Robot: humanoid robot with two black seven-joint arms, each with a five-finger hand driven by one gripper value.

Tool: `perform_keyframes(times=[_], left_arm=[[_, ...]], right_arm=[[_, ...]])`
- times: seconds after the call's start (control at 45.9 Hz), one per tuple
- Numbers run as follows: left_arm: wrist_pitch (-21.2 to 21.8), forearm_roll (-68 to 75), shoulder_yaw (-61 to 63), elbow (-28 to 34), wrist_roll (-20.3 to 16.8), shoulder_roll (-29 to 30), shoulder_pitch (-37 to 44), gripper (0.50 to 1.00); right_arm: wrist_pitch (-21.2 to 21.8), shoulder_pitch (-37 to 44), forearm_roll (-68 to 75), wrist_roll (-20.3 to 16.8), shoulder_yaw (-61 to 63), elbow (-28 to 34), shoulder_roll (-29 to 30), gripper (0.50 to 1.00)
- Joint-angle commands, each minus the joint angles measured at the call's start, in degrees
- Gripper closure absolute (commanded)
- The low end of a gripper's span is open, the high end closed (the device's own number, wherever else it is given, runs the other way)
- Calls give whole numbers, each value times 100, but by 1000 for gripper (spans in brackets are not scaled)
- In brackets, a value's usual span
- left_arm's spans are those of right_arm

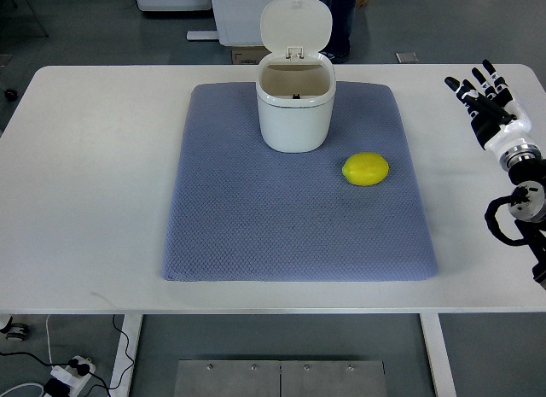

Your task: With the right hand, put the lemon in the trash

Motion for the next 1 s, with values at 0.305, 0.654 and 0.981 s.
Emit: perform_keyframes(times=[0.305,0.654,0.981], left_arm=[[4,0,0,6,-7,0,-9,500],[4,0,0,6,-7,0,-1,500],[-4,0,0,-2,-7,0,26,500]], right_arm=[[0,0,0,0,0,0,0,500],[0,0,0,0,0,0,202,500],[0,-52,0,0,0,0,465,500]])
